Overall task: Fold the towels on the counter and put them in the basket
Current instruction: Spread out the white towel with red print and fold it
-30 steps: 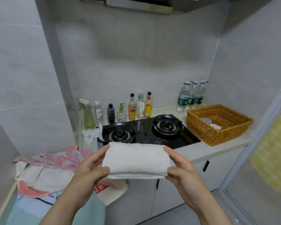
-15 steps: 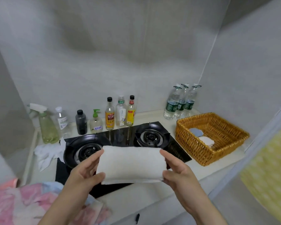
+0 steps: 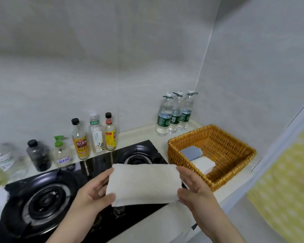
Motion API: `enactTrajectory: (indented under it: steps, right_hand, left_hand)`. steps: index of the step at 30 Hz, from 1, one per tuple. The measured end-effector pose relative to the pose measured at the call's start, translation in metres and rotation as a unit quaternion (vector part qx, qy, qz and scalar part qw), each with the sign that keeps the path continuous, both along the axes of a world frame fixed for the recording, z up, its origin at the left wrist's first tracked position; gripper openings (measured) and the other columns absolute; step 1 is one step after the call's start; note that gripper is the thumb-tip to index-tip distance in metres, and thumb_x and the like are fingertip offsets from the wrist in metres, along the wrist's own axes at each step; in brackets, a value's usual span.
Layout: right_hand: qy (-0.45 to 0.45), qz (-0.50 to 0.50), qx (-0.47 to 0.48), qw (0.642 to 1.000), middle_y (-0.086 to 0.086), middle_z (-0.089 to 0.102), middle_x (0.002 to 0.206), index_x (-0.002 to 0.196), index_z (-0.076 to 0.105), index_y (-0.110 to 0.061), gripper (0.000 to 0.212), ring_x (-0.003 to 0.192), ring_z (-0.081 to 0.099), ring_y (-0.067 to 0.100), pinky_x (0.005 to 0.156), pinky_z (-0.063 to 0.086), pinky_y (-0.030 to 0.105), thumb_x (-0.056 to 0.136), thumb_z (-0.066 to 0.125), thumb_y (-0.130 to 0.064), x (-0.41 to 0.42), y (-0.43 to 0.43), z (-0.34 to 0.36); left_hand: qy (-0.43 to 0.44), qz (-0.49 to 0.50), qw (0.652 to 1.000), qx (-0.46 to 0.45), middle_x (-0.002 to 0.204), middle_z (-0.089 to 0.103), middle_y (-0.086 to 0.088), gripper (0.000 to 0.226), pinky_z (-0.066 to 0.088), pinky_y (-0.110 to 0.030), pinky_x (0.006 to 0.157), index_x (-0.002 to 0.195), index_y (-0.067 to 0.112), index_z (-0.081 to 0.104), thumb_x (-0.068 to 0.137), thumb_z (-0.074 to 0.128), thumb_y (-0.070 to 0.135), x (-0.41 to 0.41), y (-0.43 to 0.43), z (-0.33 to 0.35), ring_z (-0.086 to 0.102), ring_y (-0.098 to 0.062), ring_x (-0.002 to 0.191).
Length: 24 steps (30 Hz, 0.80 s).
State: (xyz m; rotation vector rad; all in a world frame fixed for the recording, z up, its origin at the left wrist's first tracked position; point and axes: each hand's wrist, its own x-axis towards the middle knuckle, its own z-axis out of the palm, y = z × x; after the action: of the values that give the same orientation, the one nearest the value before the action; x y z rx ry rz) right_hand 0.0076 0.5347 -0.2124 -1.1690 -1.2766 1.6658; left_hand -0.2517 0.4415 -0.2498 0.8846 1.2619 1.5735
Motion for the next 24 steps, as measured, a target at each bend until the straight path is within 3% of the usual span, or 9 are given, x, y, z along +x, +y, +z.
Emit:
enactTrajectory:
  steps: [5, 8, 11, 13, 16, 18, 19, 21, 24]
  right_hand:
    - [-0.005, -0.025, -0.006, 1.0, -0.024, 0.068, 0.106, 0.112, 0.067, -0.03, 0.053, 0.087, 0.067, -0.009, 0.075, 0.055, 0.026, 0.088, 0.052, 0.014, 0.067, 0.073, -0.007]
    - [-0.019, -0.036, -0.007, 0.999, -0.015, 0.069, 0.112, 0.106, 0.071, -0.032, 0.05, 0.096, 0.068, 0.012, 0.09, 0.055, 0.041, 0.086, 0.054, 0.011, 0.11, 0.122, -0.016]
    - [-0.016, -0.031, -0.007, 0.999, -0.011, 0.069, 0.114, 0.112, 0.069, -0.029, 0.049, 0.1, 0.066, 0.022, 0.093, 0.052, 0.046, 0.087, 0.054, 0.01, 0.154, 0.167, -0.022]
    - [-0.021, -0.025, 0.01, 0.999, -0.008, 0.072, 0.107, 0.11, 0.07, -0.027, 0.049, 0.093, 0.065, 0.025, 0.087, 0.052, 0.047, 0.087, 0.053, 0.012, 0.18, 0.192, -0.023]
    - [-0.03, -0.03, 0.022, 0.999, 0.001, 0.072, 0.099, 0.1, 0.069, -0.021, 0.046, 0.081, 0.061, 0.021, 0.068, 0.045, 0.035, 0.085, 0.048, 0.017, 0.21, 0.227, -0.026]
    - [-0.04, -0.032, 0.011, 0.999, 0.003, 0.07, 0.102, 0.097, 0.066, -0.019, 0.037, 0.084, 0.061, 0.021, 0.066, 0.044, 0.033, 0.088, 0.049, 0.012, 0.224, 0.248, -0.03]
    - [-0.045, -0.031, 0.005, 0.998, 0.002, 0.07, 0.102, 0.096, 0.066, -0.019, 0.033, 0.085, 0.061, 0.02, 0.066, 0.045, 0.032, 0.089, 0.05, 0.009, 0.231, 0.258, -0.034]
    - [-0.056, -0.033, -0.005, 0.998, 0.0, 0.07, 0.101, 0.093, 0.067, -0.021, 0.03, 0.086, 0.063, 0.02, 0.069, 0.048, 0.033, 0.091, 0.052, 0.005, 0.24, 0.275, -0.038]
    - [-0.076, -0.05, 0.002, 0.996, -0.005, 0.07, 0.098, 0.09, 0.069, -0.03, 0.031, 0.089, 0.065, 0.019, 0.079, 0.053, 0.036, 0.091, 0.054, -0.003, 0.252, 0.302, -0.046]
  left_hand:
    - [0.013, -0.014, 1.0, 0.001, 0.118, 0.07, -0.001, 0.065, 0.051, -0.022, 0.091, 0.125, 0.016, 0.059, 0.077, 0.054, -0.028, 0.068, 0.077, -0.006, 0.065, -0.014, 0.111]
    - [0.005, -0.003, 1.0, 0.002, 0.116, 0.071, -0.002, 0.065, 0.053, -0.02, 0.087, 0.124, 0.015, 0.059, 0.077, 0.055, -0.028, 0.115, 0.12, -0.012, 0.065, -0.015, 0.111]
    - [-0.002, 0.019, 1.0, -0.001, 0.121, 0.068, -0.004, 0.065, 0.054, -0.021, 0.085, 0.125, 0.013, 0.059, 0.075, 0.056, -0.029, 0.162, 0.161, -0.017, 0.065, -0.017, 0.111]
    - [-0.004, 0.025, 1.0, -0.001, 0.122, 0.068, -0.004, 0.065, 0.055, -0.02, 0.081, 0.125, 0.012, 0.059, 0.075, 0.056, -0.028, 0.192, 0.183, -0.02, 0.066, -0.017, 0.109]
    - [0.01, 0.045, 0.999, -0.001, 0.122, 0.067, -0.009, 0.064, 0.056, -0.024, 0.08, 0.124, 0.011, 0.06, 0.073, 0.06, -0.027, 0.228, 0.211, -0.024, 0.067, -0.02, 0.105]
    - [0.011, 0.054, 0.998, -0.006, 0.121, 0.067, -0.01, 0.066, 0.057, -0.025, 0.076, 0.121, 0.013, 0.063, 0.064, 0.078, -0.016, 0.246, 0.226, -0.024, 0.068, -0.022, 0.101]
    - [0.014, 0.054, 0.998, -0.016, 0.119, 0.068, -0.007, 0.072, 0.056, -0.024, 0.074, 0.118, 0.016, 0.066, 0.052, 0.09, 0.0, 0.254, 0.233, -0.023, 0.069, -0.021, 0.1]
    - [0.022, 0.056, 0.997, -0.042, 0.116, 0.07, -0.003, 0.086, 0.056, -0.023, 0.07, 0.113, 0.021, 0.07, 0.031, 0.096, 0.02, 0.265, 0.247, -0.02, 0.069, -0.019, 0.098]
    - [0.039, 0.083, 0.994, -0.055, 0.12, 0.065, -0.007, 0.062, 0.055, -0.027, 0.078, 0.115, 0.023, 0.065, 0.061, 0.081, -0.004, 0.282, 0.279, -0.025, 0.067, -0.018, 0.099]
